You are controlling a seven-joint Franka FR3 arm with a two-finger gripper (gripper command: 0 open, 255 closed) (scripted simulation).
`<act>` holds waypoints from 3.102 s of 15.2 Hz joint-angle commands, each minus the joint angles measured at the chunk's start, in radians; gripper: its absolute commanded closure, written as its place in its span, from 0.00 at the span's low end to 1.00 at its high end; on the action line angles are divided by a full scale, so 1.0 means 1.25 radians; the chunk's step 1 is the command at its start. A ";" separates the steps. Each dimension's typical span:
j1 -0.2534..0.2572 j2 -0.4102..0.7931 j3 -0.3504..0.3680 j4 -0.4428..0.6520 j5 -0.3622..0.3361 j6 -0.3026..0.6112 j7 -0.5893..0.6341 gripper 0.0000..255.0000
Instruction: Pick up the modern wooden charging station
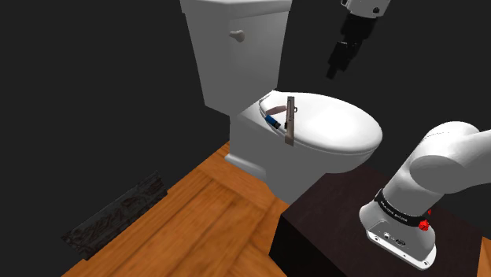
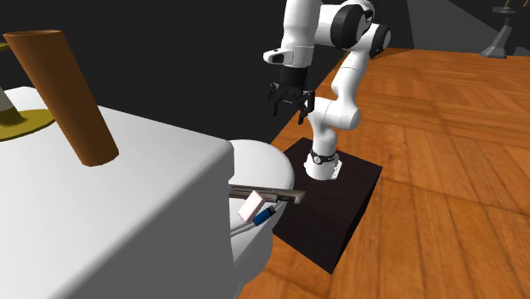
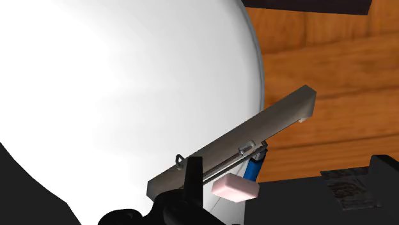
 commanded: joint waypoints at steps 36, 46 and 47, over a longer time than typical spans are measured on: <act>-0.241 0.516 0.306 -0.030 -0.078 0.433 0.919 1.00; -0.235 0.463 0.297 0.014 -0.050 0.342 0.888 1.00; -0.235 0.457 0.295 0.020 -0.048 0.331 0.885 1.00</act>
